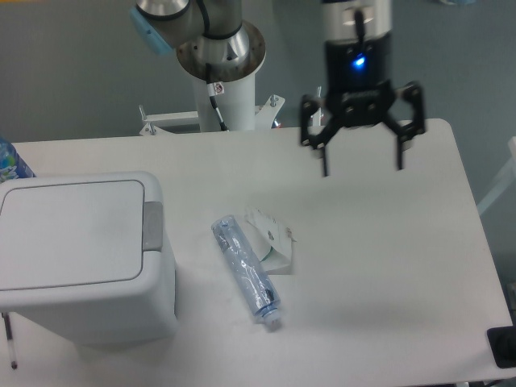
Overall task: Open the trash can
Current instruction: 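Move the open gripper toward the white trash can's lid, then lower the gripper onto the grey latch button on the lid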
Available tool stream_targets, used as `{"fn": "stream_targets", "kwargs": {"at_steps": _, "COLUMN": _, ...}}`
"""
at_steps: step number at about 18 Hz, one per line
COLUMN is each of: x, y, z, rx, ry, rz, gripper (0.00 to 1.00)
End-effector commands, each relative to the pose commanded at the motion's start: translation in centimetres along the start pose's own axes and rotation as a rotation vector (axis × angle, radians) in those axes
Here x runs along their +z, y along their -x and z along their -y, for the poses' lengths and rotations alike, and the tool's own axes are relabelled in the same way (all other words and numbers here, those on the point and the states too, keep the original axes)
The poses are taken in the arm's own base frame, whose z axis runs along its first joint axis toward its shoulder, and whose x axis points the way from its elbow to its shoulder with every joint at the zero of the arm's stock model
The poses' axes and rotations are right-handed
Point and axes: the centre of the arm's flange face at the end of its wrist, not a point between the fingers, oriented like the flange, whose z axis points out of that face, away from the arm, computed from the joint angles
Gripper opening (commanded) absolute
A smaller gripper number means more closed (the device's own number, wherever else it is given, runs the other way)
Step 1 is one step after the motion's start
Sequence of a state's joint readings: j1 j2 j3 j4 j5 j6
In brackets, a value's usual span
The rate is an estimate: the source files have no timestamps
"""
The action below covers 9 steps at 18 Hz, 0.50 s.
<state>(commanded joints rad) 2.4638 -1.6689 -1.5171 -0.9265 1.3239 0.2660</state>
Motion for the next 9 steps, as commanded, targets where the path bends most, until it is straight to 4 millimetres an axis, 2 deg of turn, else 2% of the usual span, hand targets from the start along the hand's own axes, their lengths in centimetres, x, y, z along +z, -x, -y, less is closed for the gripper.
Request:
{"fn": "stream_targets", "kwargs": {"at_steps": 4, "x": 1.9, "y": -4.0, "z": -0.6, "rx": -0.207, "ry": 0.039, "rz": -0.107, "gripper": 1.0}}
{"fn": "stream_targets", "kwargs": {"at_steps": 9, "x": 4.3, "y": -4.8, "z": -0.6, "rx": -0.528, "ry": 0.099, "rz": -0.232, "gripper": 1.0}}
